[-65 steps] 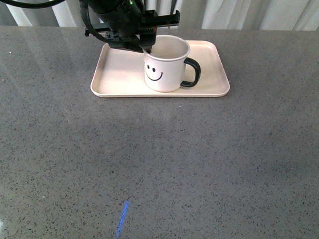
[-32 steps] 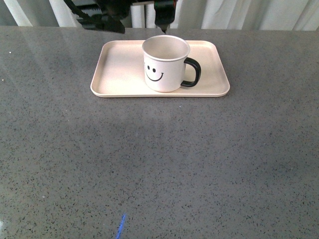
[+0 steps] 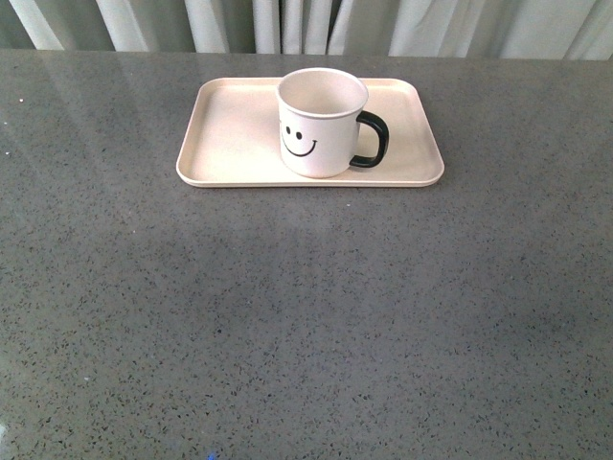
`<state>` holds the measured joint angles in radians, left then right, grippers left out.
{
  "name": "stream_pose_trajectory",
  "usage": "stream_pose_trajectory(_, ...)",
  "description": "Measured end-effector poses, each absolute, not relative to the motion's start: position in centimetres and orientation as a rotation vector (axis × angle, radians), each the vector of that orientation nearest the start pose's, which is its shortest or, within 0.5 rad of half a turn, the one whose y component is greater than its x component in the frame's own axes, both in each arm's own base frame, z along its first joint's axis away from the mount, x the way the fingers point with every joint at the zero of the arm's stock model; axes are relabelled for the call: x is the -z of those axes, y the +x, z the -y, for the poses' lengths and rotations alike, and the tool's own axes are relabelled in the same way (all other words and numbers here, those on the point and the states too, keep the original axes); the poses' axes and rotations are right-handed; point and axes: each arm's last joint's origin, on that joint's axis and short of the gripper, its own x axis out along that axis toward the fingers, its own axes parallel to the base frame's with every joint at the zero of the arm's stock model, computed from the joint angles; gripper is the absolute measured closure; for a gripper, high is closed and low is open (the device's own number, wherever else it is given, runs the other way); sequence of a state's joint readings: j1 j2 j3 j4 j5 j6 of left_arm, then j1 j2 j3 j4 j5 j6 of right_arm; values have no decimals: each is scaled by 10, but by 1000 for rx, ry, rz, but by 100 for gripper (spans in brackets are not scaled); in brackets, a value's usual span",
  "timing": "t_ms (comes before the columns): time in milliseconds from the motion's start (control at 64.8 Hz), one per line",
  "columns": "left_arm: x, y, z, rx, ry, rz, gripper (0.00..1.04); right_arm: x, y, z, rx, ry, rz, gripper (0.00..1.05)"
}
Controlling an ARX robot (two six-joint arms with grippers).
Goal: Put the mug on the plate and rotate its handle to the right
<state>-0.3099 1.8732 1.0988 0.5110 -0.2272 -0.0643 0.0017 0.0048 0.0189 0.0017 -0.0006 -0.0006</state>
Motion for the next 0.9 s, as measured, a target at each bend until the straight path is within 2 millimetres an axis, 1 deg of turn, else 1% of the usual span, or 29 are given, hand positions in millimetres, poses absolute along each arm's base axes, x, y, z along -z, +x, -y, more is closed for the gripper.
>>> stream_pose_trajectory(15, -199, 384, 114, 46, 6, -212, 33, -170, 97, 0, -2, -1, 16, 9)
stream_pose_trajectory(31, -198, 381, 111, 41, 4, -191, 35, -170, 97, 0, -1, -1, 16, 9)
stream_pose_trajectory(77, -197, 363, 99, 25, -8, -99, 44, -170, 97, 0, 1, -1, 16, 9)
stream_pose_trajectory(170, -203, 329, 75, 13, -25, 15, 62, -170, 97, 0, 0, -1, 15, 9)
stream_pose_trajectory(247, -202, 309, 61, 0, -25, 31, 74, -170, 97, 0, 0, -1, 16, 9)
stream_pose_trajectory(293, -197, 296, 52, -9, -22, 20, 83, -170, 97, 0, 0, -1, 16, 9)
stream_pose_trajectory(340, -191, 287, 47, -6, -17, 5, 90, -170, 97, 0, 0, -1, 16, 9)
stream_pose_trajectory(401, -184, 271, 42, 3, -12, -14, 103, -170, 97, 0, 0, -1, 16, 9)
stream_pose_trajectory(417, -183, 268, 41, 8, -13, -16, 104, -170, 97, 0, 0, -1, 15, 9)
stream_pose_trajectory(494, -181, 252, 35, 12, -9, -13, 103, -170, 97, 0, 0, -1, 15, 9)
stream_pose_trajectory(772, -174, 206, 17, 1, -10, -7, 103, -170, 97, 0, 0, -1, 16, 9)
stream_pose_trajectory(865, -168, 195, 14, 6, -11, 6, 103, -170, 97, 0, 0, -1, 15, 9)
stream_pose_trajectory(896, -163, 189, 12, 6, -10, -9, 103, -170, 97, 0, 0, -1, 16, 9)
